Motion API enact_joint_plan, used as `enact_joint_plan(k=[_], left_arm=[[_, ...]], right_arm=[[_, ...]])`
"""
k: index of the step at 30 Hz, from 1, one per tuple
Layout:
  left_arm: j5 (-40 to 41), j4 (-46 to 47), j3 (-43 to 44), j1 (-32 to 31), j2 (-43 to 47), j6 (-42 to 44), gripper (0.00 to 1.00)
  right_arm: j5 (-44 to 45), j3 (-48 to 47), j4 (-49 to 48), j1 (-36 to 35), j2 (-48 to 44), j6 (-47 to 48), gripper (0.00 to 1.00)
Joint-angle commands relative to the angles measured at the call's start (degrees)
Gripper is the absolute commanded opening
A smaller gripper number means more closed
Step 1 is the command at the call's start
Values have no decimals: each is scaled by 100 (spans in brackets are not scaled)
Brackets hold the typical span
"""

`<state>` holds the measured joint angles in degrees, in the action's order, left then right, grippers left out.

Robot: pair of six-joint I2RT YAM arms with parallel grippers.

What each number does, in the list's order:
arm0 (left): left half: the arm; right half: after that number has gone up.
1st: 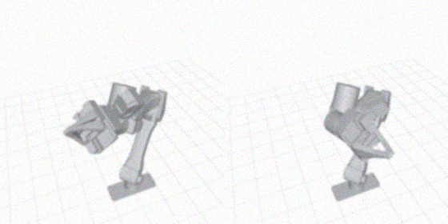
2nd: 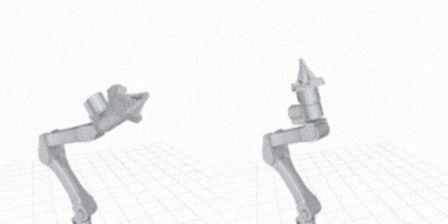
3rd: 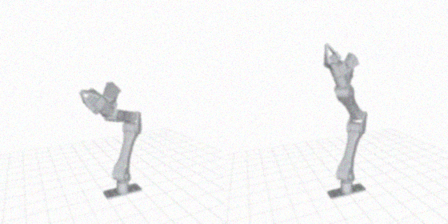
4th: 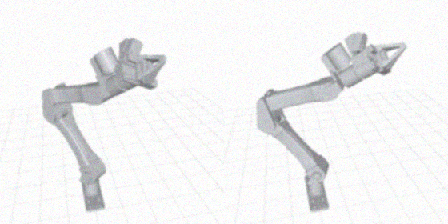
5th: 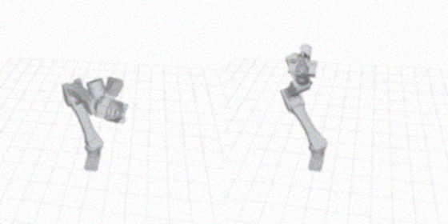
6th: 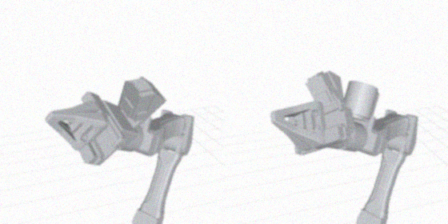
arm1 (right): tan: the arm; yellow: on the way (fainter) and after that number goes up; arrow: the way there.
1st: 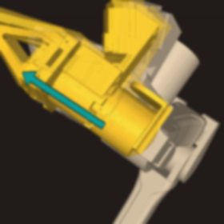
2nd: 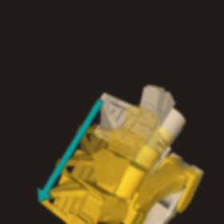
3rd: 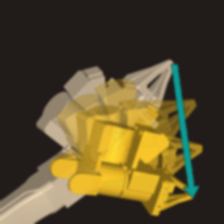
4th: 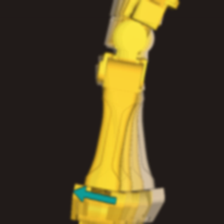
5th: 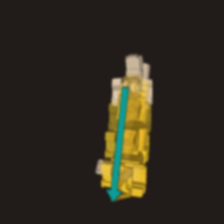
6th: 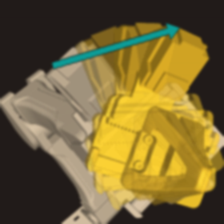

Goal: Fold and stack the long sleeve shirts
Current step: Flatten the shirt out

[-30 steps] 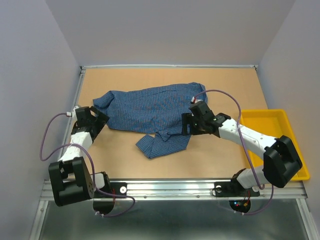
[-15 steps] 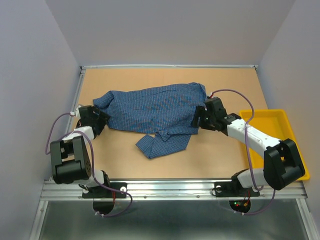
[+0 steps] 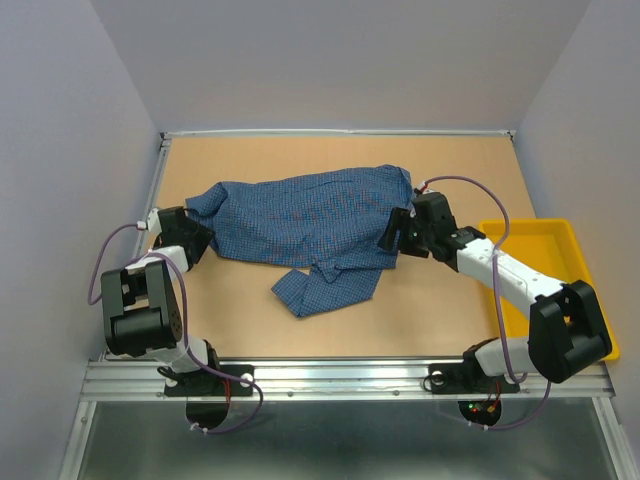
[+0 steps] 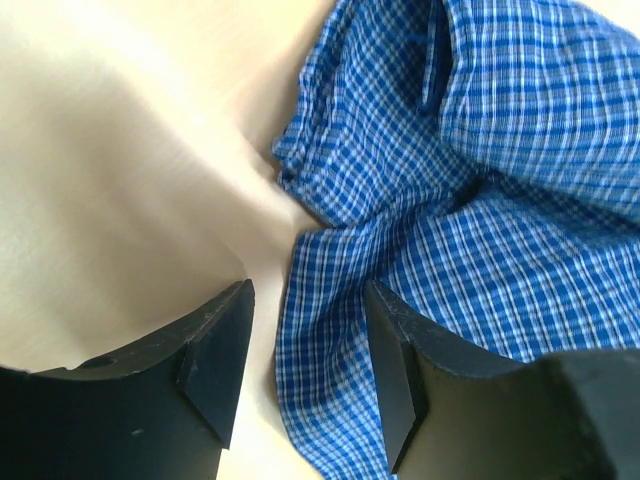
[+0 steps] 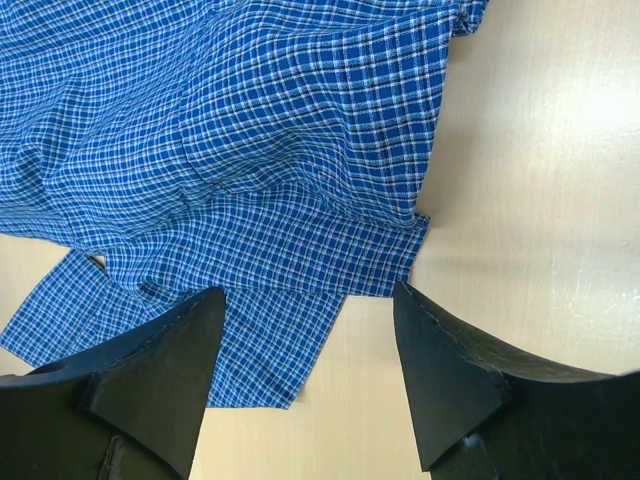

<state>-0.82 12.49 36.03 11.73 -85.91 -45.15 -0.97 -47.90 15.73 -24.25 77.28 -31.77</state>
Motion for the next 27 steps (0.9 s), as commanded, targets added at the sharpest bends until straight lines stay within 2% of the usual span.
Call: enact_joint_plan(k=[1, 13, 16, 27], left_arm=[[477, -537, 158, 58, -224, 94, 60], [302, -800, 457, 67, -549, 357, 60], [231, -976, 606, 14, -707, 454, 55], [732, -1627, 976, -460, -989, 709, 53]], right_arm=[[-78, 18, -351, 61, -46, -13, 73], [-70, 88, -430, 131, -64, -40, 73], [-78, 70, -474, 149, -46, -49, 73], [-140, 140, -571, 201, -116, -75, 73]])
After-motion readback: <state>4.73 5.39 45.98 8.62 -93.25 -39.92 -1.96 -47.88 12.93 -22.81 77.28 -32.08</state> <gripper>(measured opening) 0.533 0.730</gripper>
